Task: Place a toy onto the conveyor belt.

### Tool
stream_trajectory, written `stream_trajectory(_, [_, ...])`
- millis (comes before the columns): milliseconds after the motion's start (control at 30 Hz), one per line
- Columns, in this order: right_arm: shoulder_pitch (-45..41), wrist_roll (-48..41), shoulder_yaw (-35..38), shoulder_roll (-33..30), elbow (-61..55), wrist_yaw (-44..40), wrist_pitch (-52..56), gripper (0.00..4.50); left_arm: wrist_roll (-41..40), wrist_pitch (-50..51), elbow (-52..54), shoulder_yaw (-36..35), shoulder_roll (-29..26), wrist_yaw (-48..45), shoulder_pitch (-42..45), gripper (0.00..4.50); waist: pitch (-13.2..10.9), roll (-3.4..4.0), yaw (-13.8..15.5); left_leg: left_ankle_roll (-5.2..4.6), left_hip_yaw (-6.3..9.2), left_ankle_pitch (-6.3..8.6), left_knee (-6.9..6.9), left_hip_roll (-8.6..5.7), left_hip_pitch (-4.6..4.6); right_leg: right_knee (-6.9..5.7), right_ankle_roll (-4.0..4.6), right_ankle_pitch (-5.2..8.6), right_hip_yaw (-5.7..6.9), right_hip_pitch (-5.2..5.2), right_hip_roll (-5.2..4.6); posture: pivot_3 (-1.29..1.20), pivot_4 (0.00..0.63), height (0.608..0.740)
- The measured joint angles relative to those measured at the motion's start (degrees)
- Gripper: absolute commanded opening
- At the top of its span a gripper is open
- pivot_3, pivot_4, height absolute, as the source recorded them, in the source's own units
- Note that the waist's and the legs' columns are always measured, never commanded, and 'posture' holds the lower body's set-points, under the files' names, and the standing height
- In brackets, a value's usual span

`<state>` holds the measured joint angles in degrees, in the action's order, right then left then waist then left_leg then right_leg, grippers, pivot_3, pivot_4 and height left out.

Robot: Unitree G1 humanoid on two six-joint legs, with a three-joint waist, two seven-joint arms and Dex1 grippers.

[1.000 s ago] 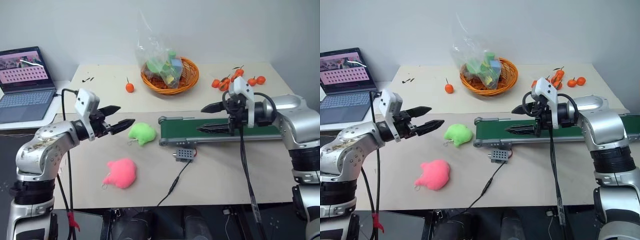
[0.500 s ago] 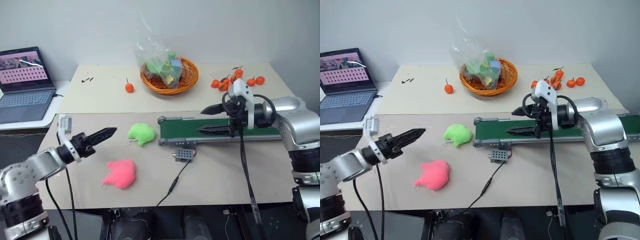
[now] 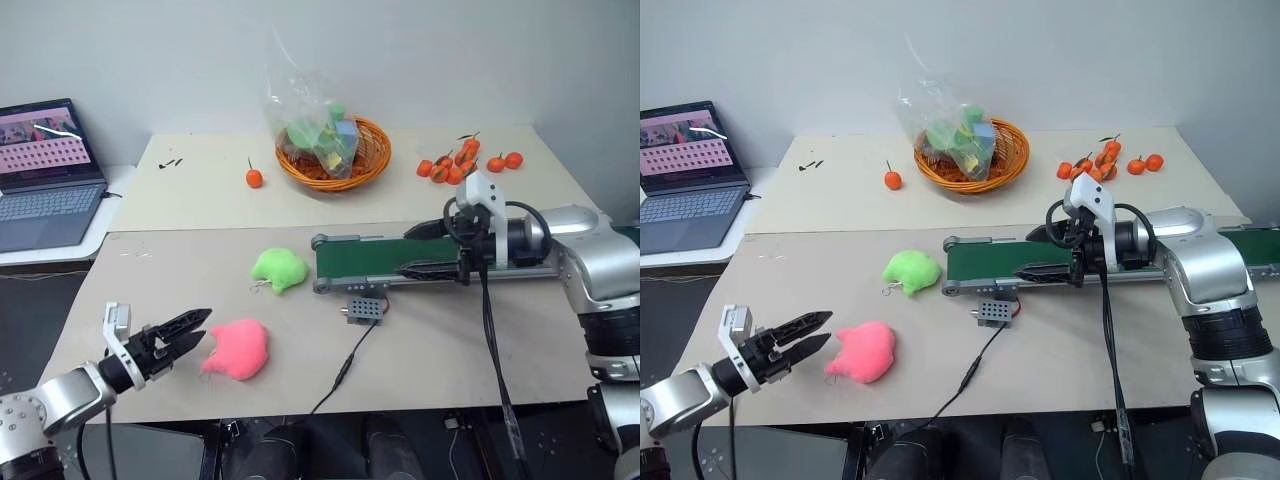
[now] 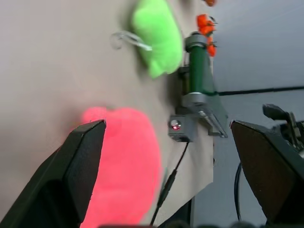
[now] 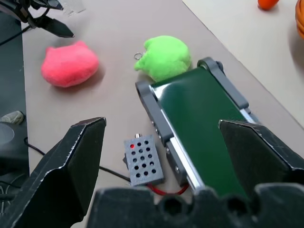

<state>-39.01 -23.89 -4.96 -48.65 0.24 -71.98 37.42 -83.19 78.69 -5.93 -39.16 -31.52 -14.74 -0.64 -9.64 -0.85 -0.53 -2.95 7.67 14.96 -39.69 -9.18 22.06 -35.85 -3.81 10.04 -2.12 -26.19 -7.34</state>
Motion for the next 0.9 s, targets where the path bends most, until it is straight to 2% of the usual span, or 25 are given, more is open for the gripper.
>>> stream_trajectory(267, [0.1,-0.1,1.2,-0.4,-2.0,0.7,0.8,4.50,-0.1,-0.5,-0.3,4.9,3.6,1.0,0.0,4.48,0.0,-0.01,0.2,-0.06,-0.19,0.09,0.01,0.06,-0.12,0.00,0.01,-0.02,-0.14,0.02,0.02,0.00,0.150,0.740])
stream_trajectory(433, [0.2,-0.1,1.3,-0.5,-2.1,1.2,1.4,4.50,1.0,-0.9,-0.1,7.5,4.0,0.9,-0.5,4.48,0.0,-0.01,0.2,-0.06,-0.22,0.11,0.01,0.06,-0.14,0.00,0.02,-0.02,-0.16,0.03,0.03,0.00,0.150,0.740])
stream_trajectory(533, [1.1,-0.1,1.5,-0.6,-2.5,1.3,1.7,4.50,3.8,-1.2,-0.1,9.6,3.7,-0.2,-0.8,3.73,0.0,-0.01,0.3,-0.08,-0.23,0.12,0.01,0.07,-0.15,0.00,0.02,-0.02,-0.17,0.04,0.03,0.00,0.150,0.740])
stream_trajectory(700, [1.4,-0.1,1.6,-0.6,-3.1,1.8,2.0,4.50,6.8,-1.4,-0.7,11.2,3.2,-2.7,-0.4,1.69,0.0,-0.01,0.3,-0.09,-0.26,0.12,0.02,0.08,-0.15,0.01,0.02,-0.02,-0.19,0.03,0.04,0.00,0.150,0.740])
stream_trajectory(800, [1.4,-0.1,1.6,-0.6,-3.2,2.1,2.0,4.50,8.0,-1.7,-1.0,11.4,3.2,-4.0,0.0,0.64,0.0,-0.01,0.4,-0.09,-0.27,0.13,0.02,0.08,-0.14,0.01,0.02,-0.02,-0.19,0.03,0.04,0.00,0.150,0.740])
stream_trajectory(900, [1.4,-0.1,1.6,-0.6,-3.2,2.2,2.0,4.50,9.4,-3.2,-1.1,11.5,3.0,-6.3,0.4,0.64,0.0,-0.01,0.5,-0.09,-0.27,0.13,0.02,0.08,-0.14,0.01,0.02,-0.02,-0.19,0.03,0.03,0.00,0.150,0.740])
